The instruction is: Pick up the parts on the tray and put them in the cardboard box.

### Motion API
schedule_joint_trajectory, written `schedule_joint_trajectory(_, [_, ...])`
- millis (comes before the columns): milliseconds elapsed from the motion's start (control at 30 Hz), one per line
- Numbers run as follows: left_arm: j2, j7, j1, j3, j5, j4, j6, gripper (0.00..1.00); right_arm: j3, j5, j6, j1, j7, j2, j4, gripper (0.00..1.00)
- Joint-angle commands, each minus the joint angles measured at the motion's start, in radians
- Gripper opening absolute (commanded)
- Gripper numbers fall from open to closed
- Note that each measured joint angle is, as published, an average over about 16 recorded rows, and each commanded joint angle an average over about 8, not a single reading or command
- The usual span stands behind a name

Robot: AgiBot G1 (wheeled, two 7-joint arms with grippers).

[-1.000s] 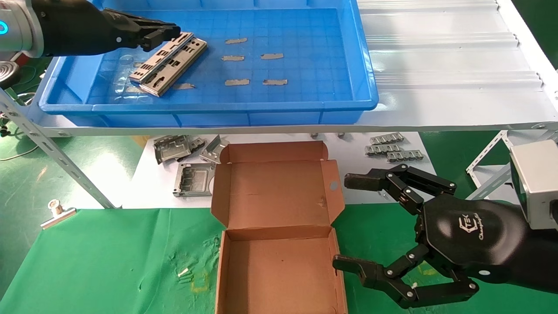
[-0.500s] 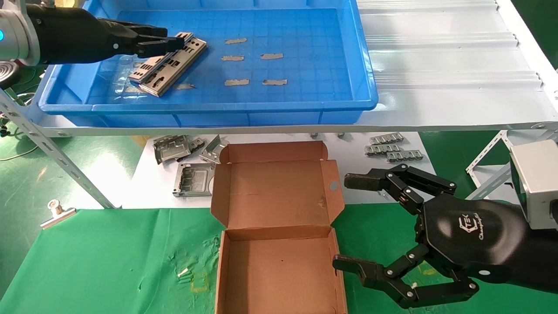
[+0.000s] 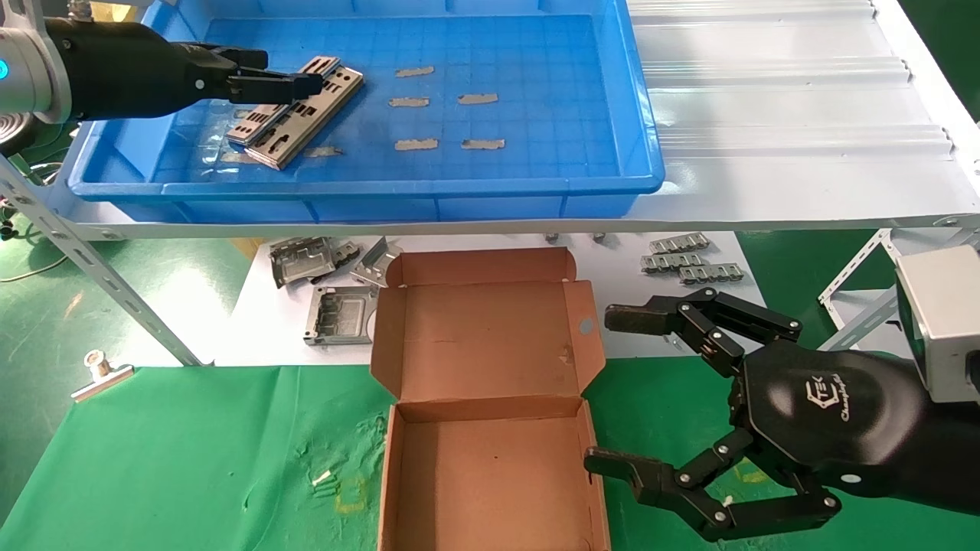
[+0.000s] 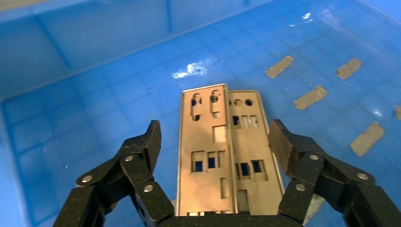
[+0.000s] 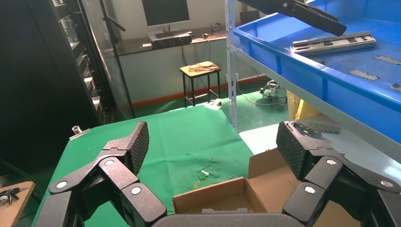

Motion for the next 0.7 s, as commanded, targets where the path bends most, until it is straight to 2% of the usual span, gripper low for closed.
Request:
schedule_joint_trajectory(33, [0.002, -0.014, 0.001, -0.001, -0.001, 0.006, -0.006, 1.0, 0.0, 0.0, 0.0, 0.0, 0.0, 0.0, 0.0, 1.0])
schedule_joint_trajectory(400, [0.003, -0.073, 0.013, -0.006, -0.008, 0.005, -0.015, 0.99, 0.0, 0.0, 0.0, 0.0, 0.0, 0.0, 0.0, 1.0])
schedule_joint_trajectory(433, [0.003, -0.076, 0.014, -0.007, -0.01, 0.003, -0.018, 0.89, 0.0, 0.0, 0.0, 0.0, 0.0, 0.0, 0.0, 1.0])
schedule_joint_trajectory(667, [0.01, -0.088, 0.028, -0.013, -0.019, -0.006, -0.042, 0.03, 0.0, 0.0, 0.0, 0.0, 0.0, 0.0, 0.0, 1.0])
schedule_joint_trajectory(700, [0.011, -0.09, 0.03, -0.013, -0.02, -0.007, -0.046, 0.0, 0.0, 0.0, 0.0, 0.0, 0.0, 0.0, 0.0, 1.0])
